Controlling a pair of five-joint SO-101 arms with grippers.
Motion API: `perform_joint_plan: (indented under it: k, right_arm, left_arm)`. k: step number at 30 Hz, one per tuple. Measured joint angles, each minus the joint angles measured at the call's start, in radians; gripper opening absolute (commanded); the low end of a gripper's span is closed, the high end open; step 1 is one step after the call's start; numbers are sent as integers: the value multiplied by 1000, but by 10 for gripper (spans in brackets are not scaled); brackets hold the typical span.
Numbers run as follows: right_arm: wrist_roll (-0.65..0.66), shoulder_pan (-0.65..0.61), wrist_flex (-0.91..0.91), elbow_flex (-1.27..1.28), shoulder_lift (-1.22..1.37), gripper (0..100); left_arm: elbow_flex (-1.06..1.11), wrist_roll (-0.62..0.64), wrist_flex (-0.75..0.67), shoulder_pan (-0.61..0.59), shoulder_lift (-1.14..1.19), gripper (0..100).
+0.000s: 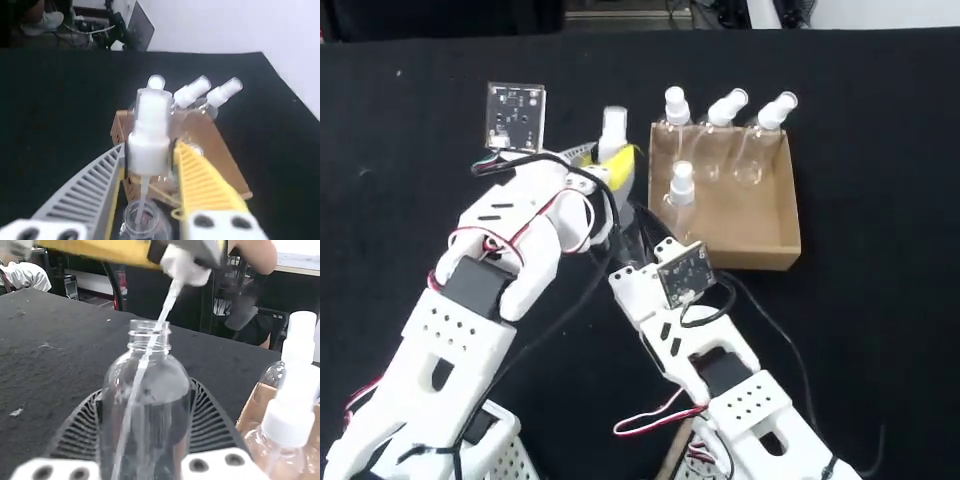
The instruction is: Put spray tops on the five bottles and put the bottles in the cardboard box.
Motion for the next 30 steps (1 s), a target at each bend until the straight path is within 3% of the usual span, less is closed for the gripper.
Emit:
perform_joint_plan:
  k: [6, 13, 17, 24, 30]
  right_arm:
    - [0, -2, 0, 0, 0, 10]
    - [0, -2, 0, 0, 0, 10]
    - [0, -2, 0, 0, 0, 10]
    - [0, -2, 0, 0, 0, 10]
    - [0, -2, 0, 0, 0, 10]
  left_arm:
    - [23, 0, 11, 2, -14, 191]
    - [23, -2, 52, 2, -204, 191]
    - [21, -44, 52, -54, -253, 191]
    - [20, -114, -17, -110, -117, 191]
    - [-127, -121, -11, -124, 31, 191]
